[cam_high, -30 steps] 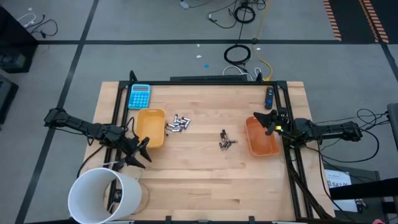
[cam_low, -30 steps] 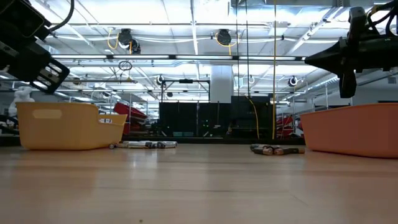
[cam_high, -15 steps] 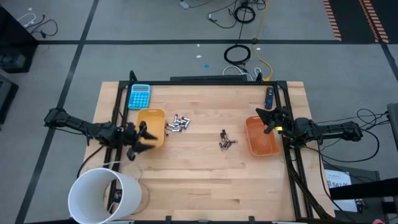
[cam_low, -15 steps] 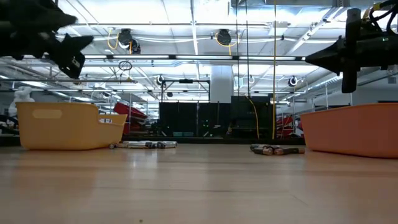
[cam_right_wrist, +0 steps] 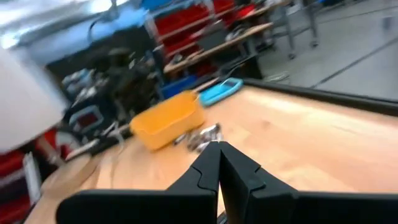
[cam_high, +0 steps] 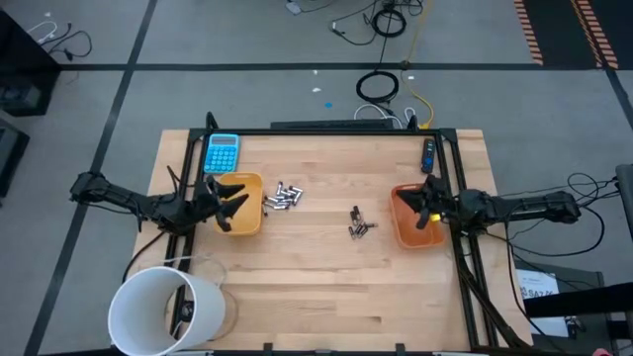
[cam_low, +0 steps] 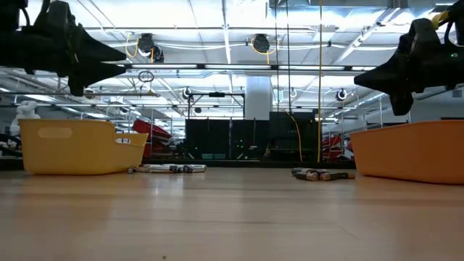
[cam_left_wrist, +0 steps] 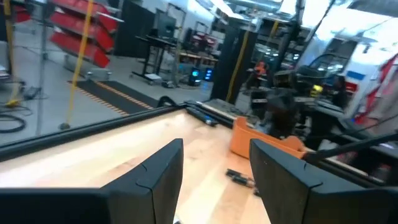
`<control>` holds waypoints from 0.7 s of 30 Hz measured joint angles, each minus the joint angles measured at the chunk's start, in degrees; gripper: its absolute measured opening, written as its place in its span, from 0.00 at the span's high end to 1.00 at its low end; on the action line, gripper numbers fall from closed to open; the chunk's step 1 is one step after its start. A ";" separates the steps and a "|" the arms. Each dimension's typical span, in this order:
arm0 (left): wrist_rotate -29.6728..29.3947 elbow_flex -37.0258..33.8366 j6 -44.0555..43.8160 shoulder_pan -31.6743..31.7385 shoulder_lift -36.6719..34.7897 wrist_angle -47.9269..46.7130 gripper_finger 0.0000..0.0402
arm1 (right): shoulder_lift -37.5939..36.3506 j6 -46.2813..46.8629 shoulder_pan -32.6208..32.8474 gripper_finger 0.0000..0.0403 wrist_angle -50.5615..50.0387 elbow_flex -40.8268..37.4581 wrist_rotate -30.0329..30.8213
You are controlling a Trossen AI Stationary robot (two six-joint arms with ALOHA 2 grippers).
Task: Sort batteries
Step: Put the black battery into the orange bin
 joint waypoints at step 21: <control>12.67 12.61 -8.19 4.36 2.22 -14.32 0.52 | 31.96 -16.54 8.53 1.00 -2.52 24.31 2.00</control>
